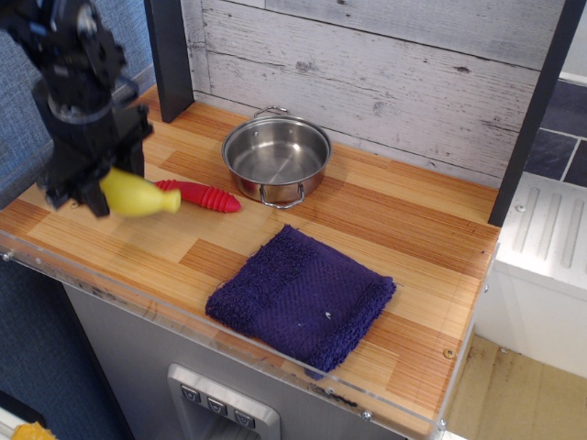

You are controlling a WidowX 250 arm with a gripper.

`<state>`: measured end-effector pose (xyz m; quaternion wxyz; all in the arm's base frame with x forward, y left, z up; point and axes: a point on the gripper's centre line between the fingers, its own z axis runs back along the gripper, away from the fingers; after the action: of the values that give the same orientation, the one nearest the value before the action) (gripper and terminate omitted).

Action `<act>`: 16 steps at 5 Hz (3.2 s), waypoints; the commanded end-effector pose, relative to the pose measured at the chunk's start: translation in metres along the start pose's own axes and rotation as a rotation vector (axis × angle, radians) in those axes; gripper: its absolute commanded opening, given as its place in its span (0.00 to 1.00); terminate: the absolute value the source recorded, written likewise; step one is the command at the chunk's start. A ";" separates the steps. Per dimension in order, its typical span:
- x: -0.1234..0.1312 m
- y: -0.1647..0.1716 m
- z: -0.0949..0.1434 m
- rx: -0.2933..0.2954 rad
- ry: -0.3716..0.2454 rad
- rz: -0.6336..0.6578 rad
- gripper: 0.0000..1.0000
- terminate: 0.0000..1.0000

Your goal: Put the banana behind the cloth.

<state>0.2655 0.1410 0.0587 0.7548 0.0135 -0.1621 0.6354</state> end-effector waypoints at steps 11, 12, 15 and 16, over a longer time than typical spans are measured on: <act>-0.211 -0.138 0.002 -0.199 0.160 -0.839 0.00 0.00; -0.211 -0.137 0.000 -0.179 0.156 -0.825 0.00 0.00; -0.206 -0.132 0.006 -0.153 0.119 -0.795 1.00 0.00; -0.206 -0.129 0.010 -0.155 0.114 -0.795 1.00 0.00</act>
<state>0.3714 -0.0767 0.0125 0.9514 0.0028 -0.1205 0.2832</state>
